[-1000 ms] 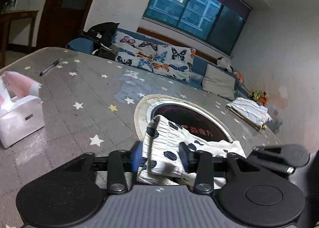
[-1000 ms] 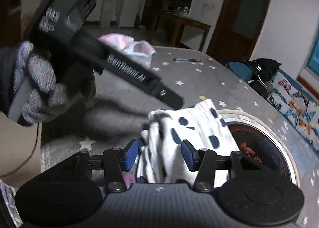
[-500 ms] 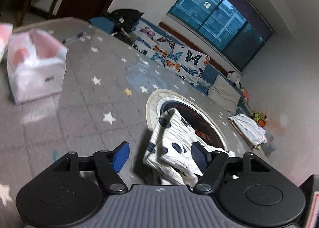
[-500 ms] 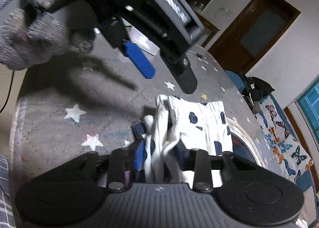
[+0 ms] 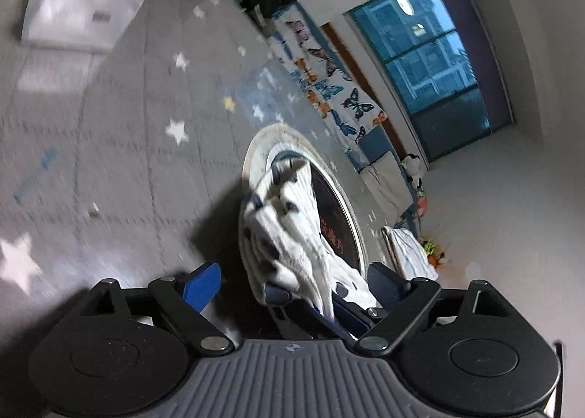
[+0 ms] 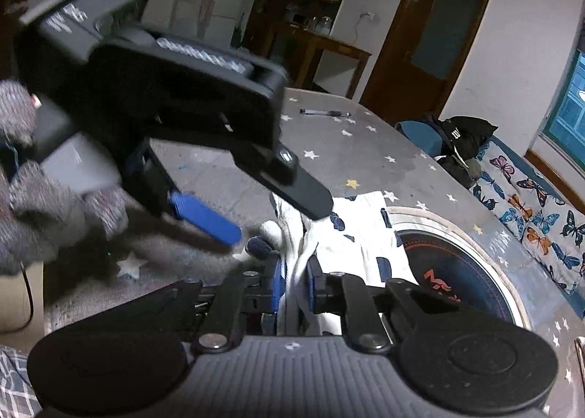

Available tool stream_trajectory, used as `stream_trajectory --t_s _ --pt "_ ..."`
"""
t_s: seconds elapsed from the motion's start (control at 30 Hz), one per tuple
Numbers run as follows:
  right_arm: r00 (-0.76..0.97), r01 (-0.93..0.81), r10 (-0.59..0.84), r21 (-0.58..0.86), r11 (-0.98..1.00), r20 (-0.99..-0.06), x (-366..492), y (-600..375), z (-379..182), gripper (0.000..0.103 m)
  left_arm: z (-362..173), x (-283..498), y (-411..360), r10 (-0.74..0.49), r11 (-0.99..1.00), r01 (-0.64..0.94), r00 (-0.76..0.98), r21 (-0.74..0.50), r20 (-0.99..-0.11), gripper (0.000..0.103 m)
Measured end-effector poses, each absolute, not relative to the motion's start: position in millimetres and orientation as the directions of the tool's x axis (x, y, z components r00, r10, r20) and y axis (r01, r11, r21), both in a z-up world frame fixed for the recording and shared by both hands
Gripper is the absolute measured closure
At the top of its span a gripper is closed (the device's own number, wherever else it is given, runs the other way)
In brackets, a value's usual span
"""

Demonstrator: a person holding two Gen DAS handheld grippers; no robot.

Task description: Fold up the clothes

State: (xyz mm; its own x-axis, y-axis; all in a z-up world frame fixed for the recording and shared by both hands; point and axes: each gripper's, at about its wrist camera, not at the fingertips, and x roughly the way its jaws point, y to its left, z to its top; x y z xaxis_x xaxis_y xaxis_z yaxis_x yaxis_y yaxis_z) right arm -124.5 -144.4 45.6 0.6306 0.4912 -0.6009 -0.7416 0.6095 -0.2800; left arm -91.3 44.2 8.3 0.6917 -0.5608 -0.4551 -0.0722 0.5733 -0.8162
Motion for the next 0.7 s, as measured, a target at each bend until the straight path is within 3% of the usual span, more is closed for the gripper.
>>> stream_trajectory --t_s 0.17,0.43,0.53,0.7 --pt "0.634 -0.738 0.506 -0.262 0.622 -0.585 -129.0 -152.0 49.8 0.092 -1.2 -79.2 33.2 -0.587 0.541 -0.1 0.667 -0.835 -0.46 0.017" --pt "0.624 -0.748 0.524 -0.249 0.615 -0.58 -137.6 -160.3 47.3 0.09 -10.3 -74.8 35.8 -0.582 0.531 -0.122 0.667 -0.838 -0.466 0.061" --pt "0.6 -0.757 0.544 -0.196 0.623 -0.587 -135.1 -166.4 49.1 0.081 -12.9 -76.9 39.5 -0.569 0.546 -0.126 0.669 -0.828 -0.477 0.067" --pt "0.58 -0.737 0.563 -0.085 0.67 -0.59 -133.2 -196.0 58.6 0.077 -14.4 -79.9 43.1 -0.55 0.575 -0.125 0.673 -0.809 -0.495 0.068"
